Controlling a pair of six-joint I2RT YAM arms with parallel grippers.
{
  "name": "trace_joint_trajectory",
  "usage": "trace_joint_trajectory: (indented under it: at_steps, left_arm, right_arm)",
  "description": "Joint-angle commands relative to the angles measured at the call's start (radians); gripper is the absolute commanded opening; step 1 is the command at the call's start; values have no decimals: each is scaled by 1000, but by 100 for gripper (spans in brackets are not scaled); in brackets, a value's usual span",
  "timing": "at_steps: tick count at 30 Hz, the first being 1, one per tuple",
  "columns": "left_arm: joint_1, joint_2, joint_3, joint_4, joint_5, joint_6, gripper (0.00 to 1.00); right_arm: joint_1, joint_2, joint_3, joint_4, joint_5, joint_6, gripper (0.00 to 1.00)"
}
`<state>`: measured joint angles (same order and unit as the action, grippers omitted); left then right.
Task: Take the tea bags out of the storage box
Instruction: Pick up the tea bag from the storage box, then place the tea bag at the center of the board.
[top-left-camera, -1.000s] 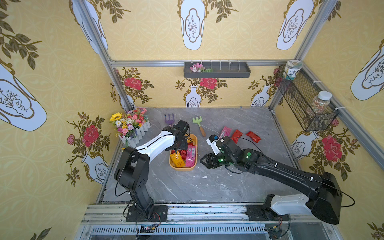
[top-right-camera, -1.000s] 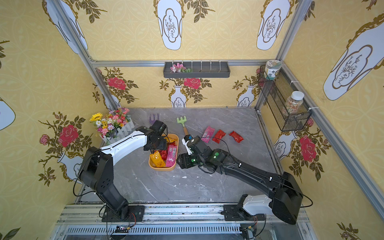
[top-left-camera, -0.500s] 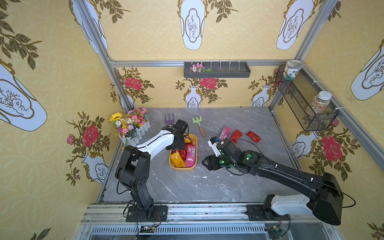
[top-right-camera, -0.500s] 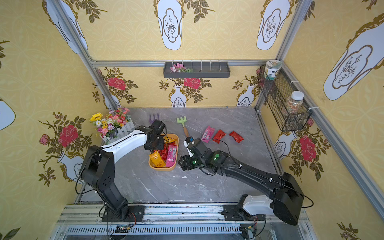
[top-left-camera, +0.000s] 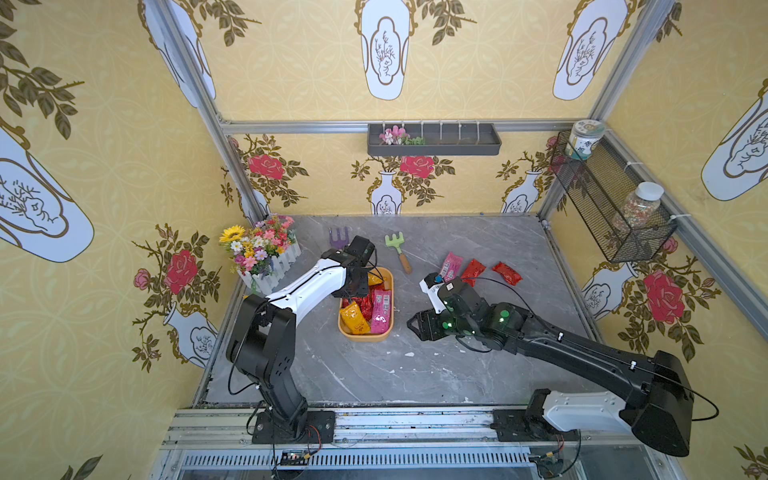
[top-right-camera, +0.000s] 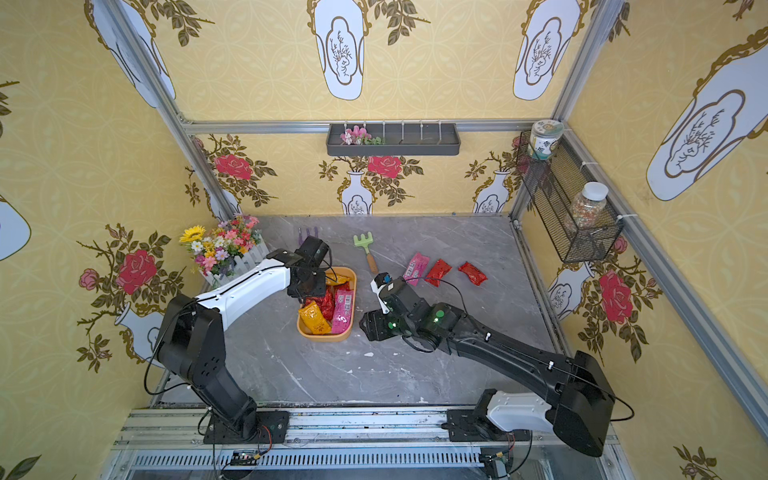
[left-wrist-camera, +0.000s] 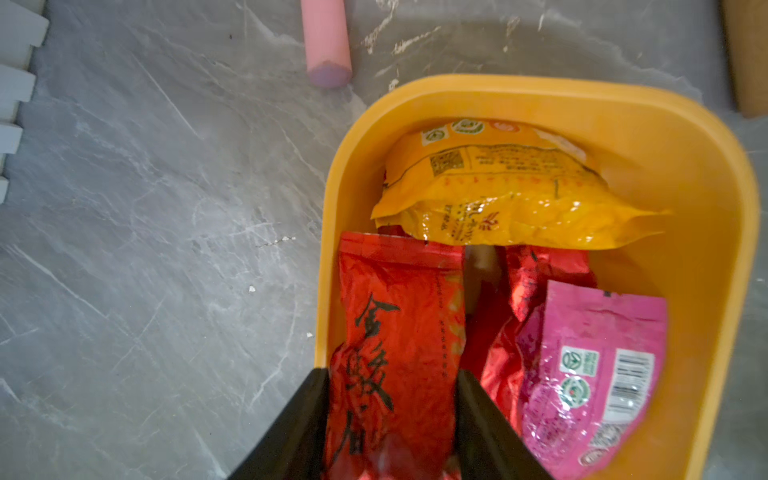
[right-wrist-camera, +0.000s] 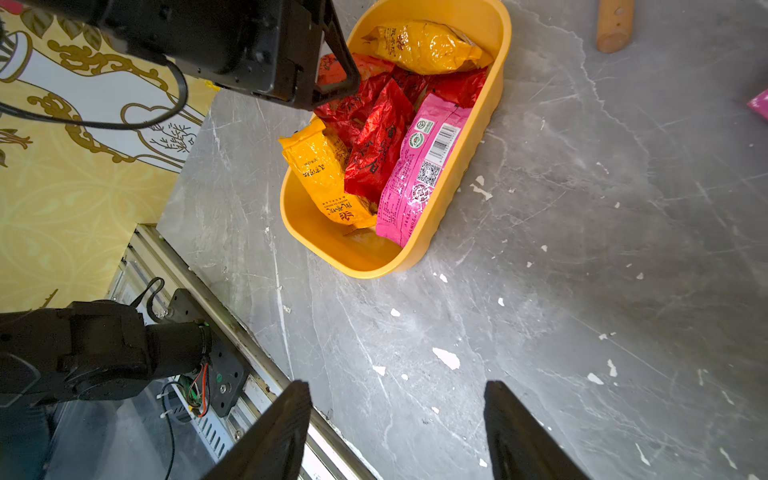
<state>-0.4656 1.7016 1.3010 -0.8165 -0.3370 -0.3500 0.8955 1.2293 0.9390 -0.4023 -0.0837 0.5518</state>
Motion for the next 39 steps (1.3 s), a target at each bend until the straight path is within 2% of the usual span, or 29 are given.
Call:
trace_joint_trajectory:
  at_steps: [1, 7, 12, 15, 19, 28, 34, 39]
  left_arm:
    - [1, -17, 24, -42, 13, -12, 52]
    - [-1, -90, 49, -86, 57, -29, 51]
    - [-11, -172, 55, -87, 123, -73, 51]
    - [-48, -204, 64, -84, 139, -119, 50]
    - [-140, -200, 95, -52, 148, -192, 50]
    - [-358, -19, 152, 133, 107, -337, 51]
    - [-410, 153, 163, 278, 75, -399, 51]
    - [-435, 302, 229, 313, 40, -410, 51]
  right_arm:
    - [-4, -21, -5, -17, 23, -14, 70]
    - [-43, -80, -13, -45, 26, -34, 70]
    - [-130, -141, -33, -72, -23, -51, 70]
    - [-182, -185, -43, -98, -44, -65, 70]
    - [-246, -238, -50, -141, -64, -87, 70]
    - [-299, -370, -80, -239, -82, -92, 70]
    - [-300, -445, -99, -303, -84, -80, 70]
    - [-302, -502, -115, -348, -77, -64, 70]
